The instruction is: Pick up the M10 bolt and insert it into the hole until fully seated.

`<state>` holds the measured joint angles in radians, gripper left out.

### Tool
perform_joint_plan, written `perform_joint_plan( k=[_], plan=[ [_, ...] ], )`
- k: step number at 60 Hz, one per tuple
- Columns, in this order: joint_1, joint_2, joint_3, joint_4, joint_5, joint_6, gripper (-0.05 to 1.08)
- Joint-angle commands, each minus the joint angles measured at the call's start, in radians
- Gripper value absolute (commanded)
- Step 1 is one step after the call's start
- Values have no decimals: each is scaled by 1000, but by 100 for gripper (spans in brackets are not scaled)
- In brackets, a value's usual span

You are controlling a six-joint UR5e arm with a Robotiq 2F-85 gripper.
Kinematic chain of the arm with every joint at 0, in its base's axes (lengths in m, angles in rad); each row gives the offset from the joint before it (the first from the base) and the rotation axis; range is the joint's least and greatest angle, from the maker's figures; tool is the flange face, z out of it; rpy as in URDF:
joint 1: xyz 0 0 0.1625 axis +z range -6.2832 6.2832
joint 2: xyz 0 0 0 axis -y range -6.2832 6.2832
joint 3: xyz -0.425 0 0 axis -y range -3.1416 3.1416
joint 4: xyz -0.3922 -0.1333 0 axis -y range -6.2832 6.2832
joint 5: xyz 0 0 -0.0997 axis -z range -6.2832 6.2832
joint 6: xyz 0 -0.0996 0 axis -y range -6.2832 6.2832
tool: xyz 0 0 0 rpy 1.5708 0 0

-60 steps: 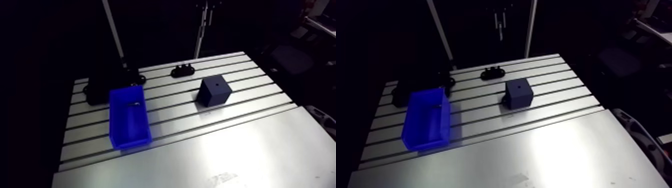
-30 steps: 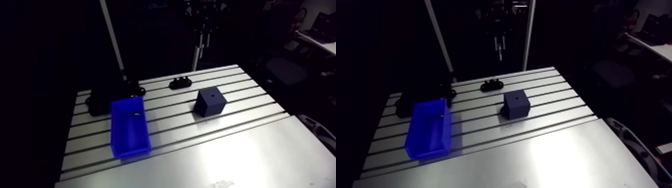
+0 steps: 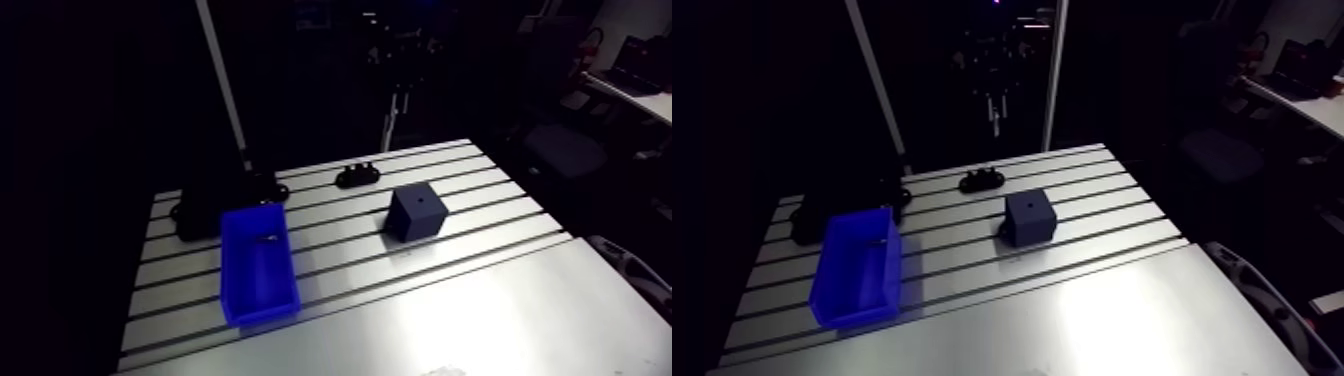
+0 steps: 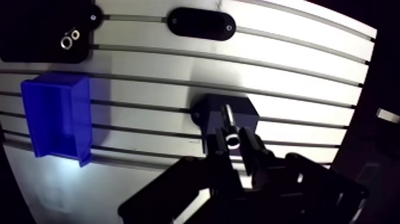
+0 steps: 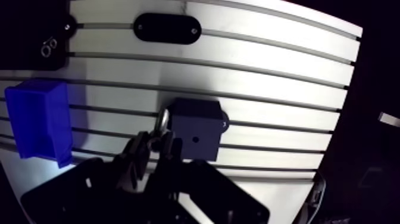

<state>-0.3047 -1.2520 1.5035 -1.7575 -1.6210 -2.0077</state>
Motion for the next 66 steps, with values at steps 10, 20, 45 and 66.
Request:
perform_joint_plan(
  k=[10, 20, 45, 66],
  plan=[
    [-20, -9, 68, -57, 13, -76, 108],
    [-27, -11, 62, -50, 20, -93, 108],
    [-35, -17, 91, -19, 14, -99, 108],
    [-91, -25, 109, 14, 11, -109, 108]
  ],
)
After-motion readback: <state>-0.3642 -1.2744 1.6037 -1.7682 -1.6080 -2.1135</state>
